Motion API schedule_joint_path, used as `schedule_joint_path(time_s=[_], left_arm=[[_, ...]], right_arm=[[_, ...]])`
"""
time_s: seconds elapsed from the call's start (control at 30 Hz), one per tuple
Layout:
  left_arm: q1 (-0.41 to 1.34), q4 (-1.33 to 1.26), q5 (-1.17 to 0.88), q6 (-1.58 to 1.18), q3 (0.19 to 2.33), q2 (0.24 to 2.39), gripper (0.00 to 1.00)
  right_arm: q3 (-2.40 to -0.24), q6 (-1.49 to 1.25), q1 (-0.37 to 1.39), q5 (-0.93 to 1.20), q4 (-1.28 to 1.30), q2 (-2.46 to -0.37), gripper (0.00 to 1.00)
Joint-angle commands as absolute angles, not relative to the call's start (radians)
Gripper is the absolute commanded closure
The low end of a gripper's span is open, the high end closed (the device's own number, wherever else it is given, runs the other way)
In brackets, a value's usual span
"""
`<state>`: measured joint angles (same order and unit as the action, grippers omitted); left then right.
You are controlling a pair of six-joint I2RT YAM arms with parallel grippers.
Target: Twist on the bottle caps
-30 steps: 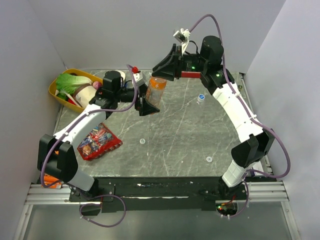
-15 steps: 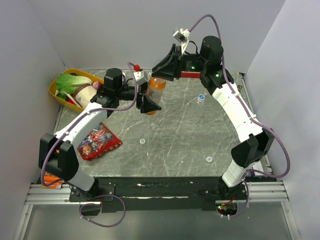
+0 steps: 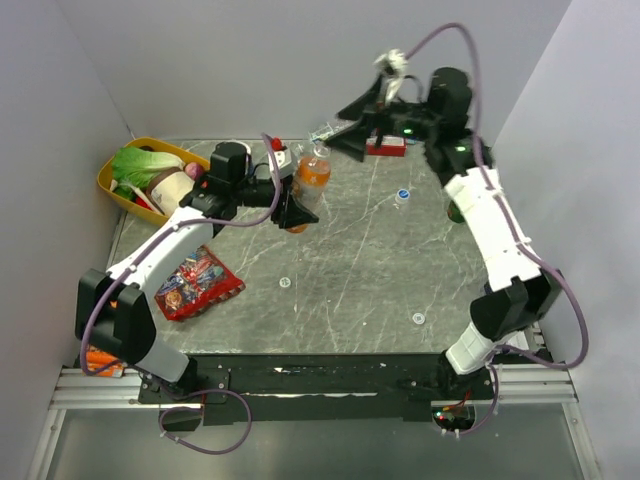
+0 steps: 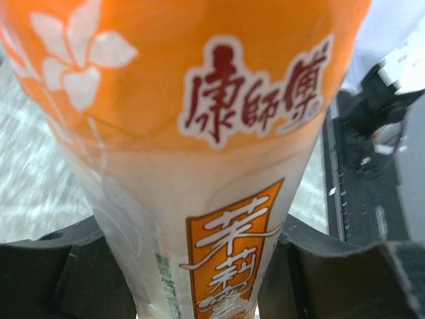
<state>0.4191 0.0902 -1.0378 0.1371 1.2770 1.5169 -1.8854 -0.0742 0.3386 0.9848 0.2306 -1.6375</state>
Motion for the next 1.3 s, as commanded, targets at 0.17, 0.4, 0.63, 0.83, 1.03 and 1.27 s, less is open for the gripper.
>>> schedule_joint_path(time_s=[0.17, 0.4, 0.63, 0.83, 1.03, 1.27], left_arm=[[0.399, 0.175, -0.693, 0.244, 1.082, 1.261, 0.99], [0.304, 0.175, -0.382, 0.177, 1.049, 1.102, 0.99], [0.163, 0.127, -0.364, 0.031, 1.005, 0.994, 0.99], [0.081, 0.121, -0.390, 0.006, 0.954, 0.908, 0.99], [0.057, 0.135, -0.406, -0.044, 0.914, 0.842, 0.99], [0.014, 0.129, -0.428, -0.077, 0.879, 0.813, 0.99]], right_arm=[[-1.847, 0.557, 0.216, 0.977, 0.715, -1.485, 0.19], [-1.861, 1.314, 0.432, 0.792, 1.181, -1.638, 0.35], [-2.011, 1.675, 0.658, 0.648, 1.360, -1.950, 0.41], [-2.077, 1.813, 0.782, 0.591, 1.355, -2.123, 0.37], [-2.059, 1.916, 0.845, 0.528, 1.338, -2.209, 0.37], [-2.080, 1.957, 0.867, 0.488, 1.316, -2.284, 0.39]])
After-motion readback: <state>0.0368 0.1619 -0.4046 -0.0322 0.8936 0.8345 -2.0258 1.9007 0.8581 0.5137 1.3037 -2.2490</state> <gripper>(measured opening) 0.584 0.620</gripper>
